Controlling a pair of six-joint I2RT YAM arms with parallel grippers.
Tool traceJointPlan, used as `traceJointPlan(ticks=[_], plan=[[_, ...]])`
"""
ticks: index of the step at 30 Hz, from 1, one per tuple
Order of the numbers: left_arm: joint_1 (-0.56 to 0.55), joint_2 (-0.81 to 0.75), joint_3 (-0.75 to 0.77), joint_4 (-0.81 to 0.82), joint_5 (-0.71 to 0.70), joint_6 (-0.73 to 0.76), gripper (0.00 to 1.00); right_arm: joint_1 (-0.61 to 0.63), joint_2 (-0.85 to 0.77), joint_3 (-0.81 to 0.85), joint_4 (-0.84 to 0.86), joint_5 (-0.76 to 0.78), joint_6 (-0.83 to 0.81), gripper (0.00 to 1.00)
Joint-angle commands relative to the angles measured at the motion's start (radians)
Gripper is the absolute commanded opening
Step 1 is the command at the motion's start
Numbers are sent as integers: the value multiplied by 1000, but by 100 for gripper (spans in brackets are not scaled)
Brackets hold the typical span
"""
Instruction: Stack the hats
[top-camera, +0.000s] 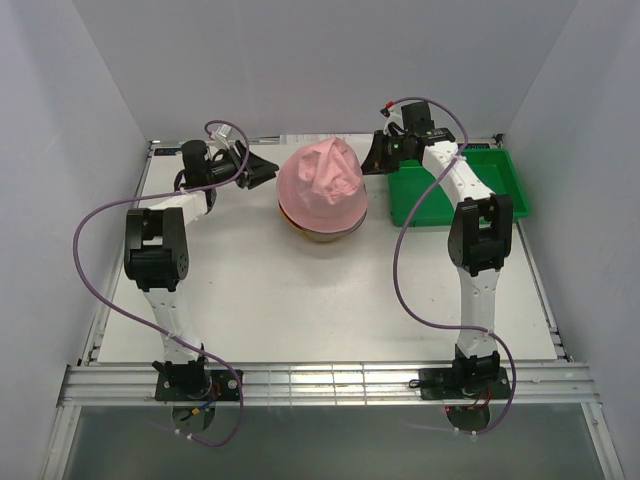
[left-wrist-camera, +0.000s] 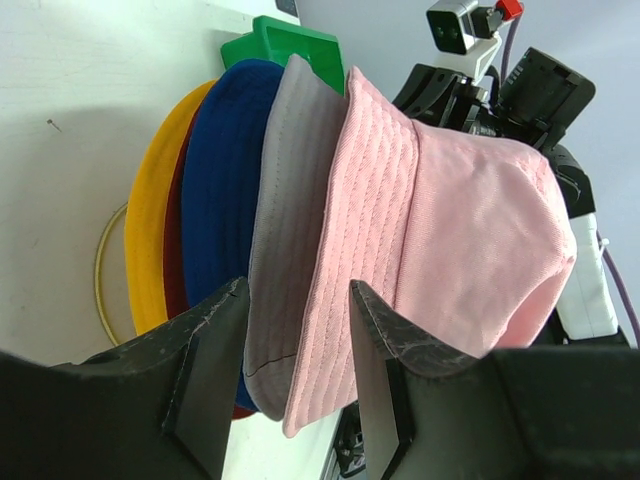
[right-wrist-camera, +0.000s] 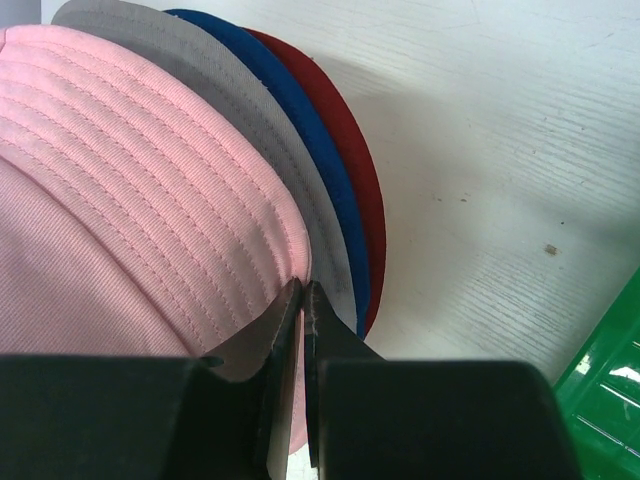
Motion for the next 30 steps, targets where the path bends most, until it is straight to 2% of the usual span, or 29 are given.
traceJointPlan(ticks=[1,13,20,23,28,30], plan=[[-13,-5,26,54,23,-11,54,10,3,25,32,-22,-8,8],[-37,10,21,120,35,-56,53,12,7,25,30,-9,-14,8],[-39,16,9,137,35,-66,48,12,10,29,28,-12,-11,8],[-39,16,7,147,32,-77,39,12,8,28,25,-9,-14,8],[-39,22,3,161,34,-94,12,12,7,26,21,-3,-16,8],[-37,24,-5,161,31,-96,6,12,3,22,24,1,-14,8]])
